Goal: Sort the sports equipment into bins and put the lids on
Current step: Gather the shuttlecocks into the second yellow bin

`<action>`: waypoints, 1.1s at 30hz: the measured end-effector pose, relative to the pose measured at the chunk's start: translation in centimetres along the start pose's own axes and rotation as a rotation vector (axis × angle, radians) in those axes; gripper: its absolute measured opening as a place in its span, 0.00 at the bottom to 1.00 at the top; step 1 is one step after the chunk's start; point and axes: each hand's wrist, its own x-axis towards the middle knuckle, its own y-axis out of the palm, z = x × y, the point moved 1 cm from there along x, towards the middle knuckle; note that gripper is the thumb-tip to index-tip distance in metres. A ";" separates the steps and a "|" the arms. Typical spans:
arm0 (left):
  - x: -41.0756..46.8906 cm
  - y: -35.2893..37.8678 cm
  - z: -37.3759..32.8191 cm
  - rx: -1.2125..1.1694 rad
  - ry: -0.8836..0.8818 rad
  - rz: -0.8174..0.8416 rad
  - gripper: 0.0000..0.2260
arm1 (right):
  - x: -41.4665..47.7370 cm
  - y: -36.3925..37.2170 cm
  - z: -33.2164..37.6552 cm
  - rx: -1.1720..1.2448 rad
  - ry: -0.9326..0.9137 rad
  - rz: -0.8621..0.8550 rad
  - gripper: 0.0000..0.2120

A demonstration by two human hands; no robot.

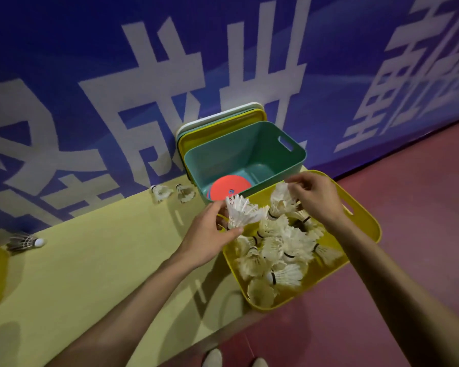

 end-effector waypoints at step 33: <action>4.7 -12.0 10.1 -0.170 -0.247 -0.233 0.11 | 5.5 16.6 12.7 -0.056 -0.244 0.557 0.12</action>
